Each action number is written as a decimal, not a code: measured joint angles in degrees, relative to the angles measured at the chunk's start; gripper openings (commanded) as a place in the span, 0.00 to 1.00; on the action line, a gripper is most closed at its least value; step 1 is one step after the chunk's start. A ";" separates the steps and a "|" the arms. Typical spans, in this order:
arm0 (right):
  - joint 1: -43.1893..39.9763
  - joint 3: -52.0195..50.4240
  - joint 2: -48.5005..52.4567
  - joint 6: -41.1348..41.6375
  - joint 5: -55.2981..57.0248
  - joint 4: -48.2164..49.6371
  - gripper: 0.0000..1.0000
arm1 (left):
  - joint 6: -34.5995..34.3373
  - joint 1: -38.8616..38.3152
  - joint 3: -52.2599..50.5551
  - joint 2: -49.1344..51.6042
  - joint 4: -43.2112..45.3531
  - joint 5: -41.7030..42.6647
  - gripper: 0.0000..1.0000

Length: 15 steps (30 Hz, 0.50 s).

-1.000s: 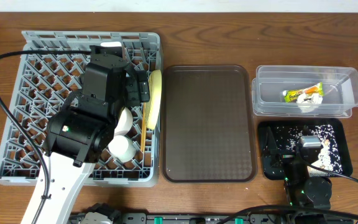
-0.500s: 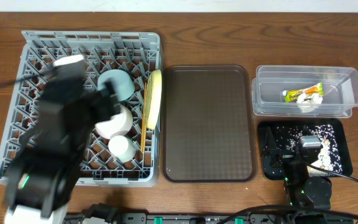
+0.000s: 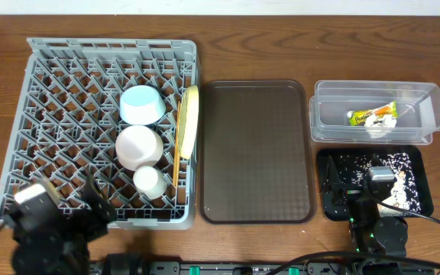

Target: Sort waste into correct bins and load items into the dishwasher

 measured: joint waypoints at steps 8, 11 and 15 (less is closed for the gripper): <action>0.00 0.00 0.00 0.00 -0.02 -0.04 0.99 | -4.92 1.62 -21.70 -12.37 21.92 0.33 0.94; 0.02 0.00 0.00 0.00 -0.04 -0.02 0.99 | -6.54 1.81 -28.37 -14.51 36.28 1.70 0.95; 0.00 0.00 0.00 0.00 -0.04 -0.04 0.99 | -7.63 1.92 -35.91 -16.20 54.14 5.49 0.95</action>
